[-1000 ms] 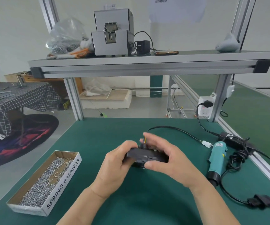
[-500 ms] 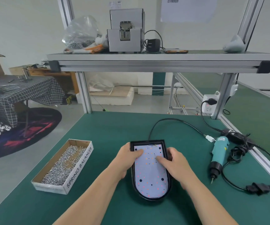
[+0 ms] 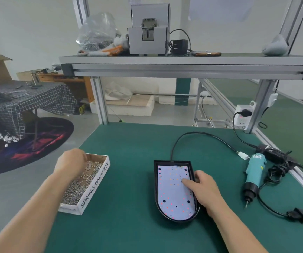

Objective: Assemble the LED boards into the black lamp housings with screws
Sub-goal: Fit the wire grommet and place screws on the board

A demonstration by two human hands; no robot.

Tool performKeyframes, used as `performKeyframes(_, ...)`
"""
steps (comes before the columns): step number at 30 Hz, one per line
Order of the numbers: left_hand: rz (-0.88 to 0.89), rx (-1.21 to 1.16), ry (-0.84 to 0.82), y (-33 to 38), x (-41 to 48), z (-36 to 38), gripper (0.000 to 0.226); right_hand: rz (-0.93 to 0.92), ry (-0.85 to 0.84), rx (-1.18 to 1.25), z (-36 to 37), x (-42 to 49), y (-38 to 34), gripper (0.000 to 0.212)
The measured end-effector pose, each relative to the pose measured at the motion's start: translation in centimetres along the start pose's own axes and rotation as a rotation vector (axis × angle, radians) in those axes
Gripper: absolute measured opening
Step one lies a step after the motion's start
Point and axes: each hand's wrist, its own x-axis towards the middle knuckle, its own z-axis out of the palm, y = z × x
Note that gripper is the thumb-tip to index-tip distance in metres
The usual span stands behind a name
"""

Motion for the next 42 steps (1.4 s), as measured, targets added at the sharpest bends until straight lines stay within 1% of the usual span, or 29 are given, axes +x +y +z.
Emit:
performKeyframes(2, 0.099, 0.120, -0.138, -1.3, -0.1, 0.8, 0.011, -0.014, 0.003, 0.010, -0.1, 0.1, 0.0, 0.034)
performKeyframes(3, 0.144, 0.138, -0.161, -1.6, -0.3, 1.5, 0.011, -0.018, 0.001, 0.019, 0.0, 0.1, 0.0, 0.035)
performKeyframes(5, 0.183, 0.084, -0.108, -1.9, -0.5, 2.8, 0.006, -0.028, -0.002, 0.033, 0.0, 0.0, -0.1, 0.035)
performKeyframes(8, 0.170, -0.024, -0.001, -1.5, -0.5, 4.1, 0.018, -0.043, 0.001, 0.032, 0.1, -0.3, -0.2, 0.036)
performKeyframes(11, 0.154, -0.041, 0.037, -1.2, -0.4, 4.5, 0.031, -0.041, 0.005, 0.029, 0.0, -0.3, -0.1, 0.037)
performKeyframes(14, 0.113, -0.042, 0.094, -1.5, -0.6, 4.5, 0.028, -0.041, -0.001, 0.042, -0.1, -0.3, -0.1, 0.038)
performKeyframes(17, 0.078, -0.158, 0.163, -1.9, -0.9, 4.3, 0.028, -0.041, -0.003, 0.066, -0.1, -0.3, -0.2, 0.037)
performKeyframes(19, 0.025, -0.267, 0.157, -2.0, -1.1, 4.1, 0.026, -0.036, -0.008, 0.074, -0.1, -0.4, -0.2, 0.038)
performKeyframes(20, -0.016, -0.358, 0.147, -2.0, -1.1, 4.0, 0.023, -0.034, -0.010, 0.075, 0.0, -0.5, -0.2, 0.039)
performKeyframes(21, -0.076, -0.520, 0.128, -2.0, -1.1, 3.9, 0.018, -0.031, -0.014, 0.076, 0.0, -0.5, -0.2, 0.040)
performKeyframes(23, -0.210, -0.997, 0.034, -1.8, -1.1, 3.2, 0.010, -0.028, -0.015, 0.073, 0.0, -0.5, -0.2, 0.039)
performKeyframes(26, -0.289, -1.650, -0.247, 0.6, -2.4, 1.4, 0.009, -0.023, -0.004, 0.061, -0.1, -0.4, -0.3, 0.035)
performKeyframes(28, -0.327, -1.975, -0.482, 3.2, -4.0, 0.7, 0.004, -0.017, -0.003, 0.056, -0.1, -0.4, -0.3, 0.034)
performKeyframes(30, -0.374, -2.166, -0.734, 6.7, -6.0, 0.6, 0.008, -0.009, 0.000, 0.058, 0.0, -0.4, -0.4, 0.032)
performKeyframes(33, -0.412, -2.268, -1.051, 12.5, -8.8, 1.5, 0.005, 0.010, 0.009, 0.067, 0.1, -0.5, -0.4, 0.030)
performKeyframes(35, -0.435, -2.244, -1.175, 15.8, -10.3, 2.3, 0.005, 0.016, 0.012, 0.063, 0.1, -0.5, -0.3, 0.027)
performKeyframes(36, -0.446, -2.207, -1.192, 17.0, -10.9, 2.8, 0.005, 0.015, 0.017, 0.056, 0.1, -0.6, -0.2, 0.027)
performKeyframes(38, -0.458, -2.124, -1.162, 18.9, -11.6, 3.7, 0.007, 0.001, 0.024, 0.039, 0.0, -0.6, -0.2, 0.031)
performKeyframes(40, -0.473, -2.055, -1.068, 19.8, -11.8, 4.8, 0.013, -0.014, 0.033, 0.029, 0.0, -0.6, -0.2, 0.032)
performKeyframes(42, -0.484, -2.001, -0.951, 20.4, -11.8, 5.8, 0.013, -0.033, 0.038, 0.007, 0.0, -0.5, -0.3, 0.028)
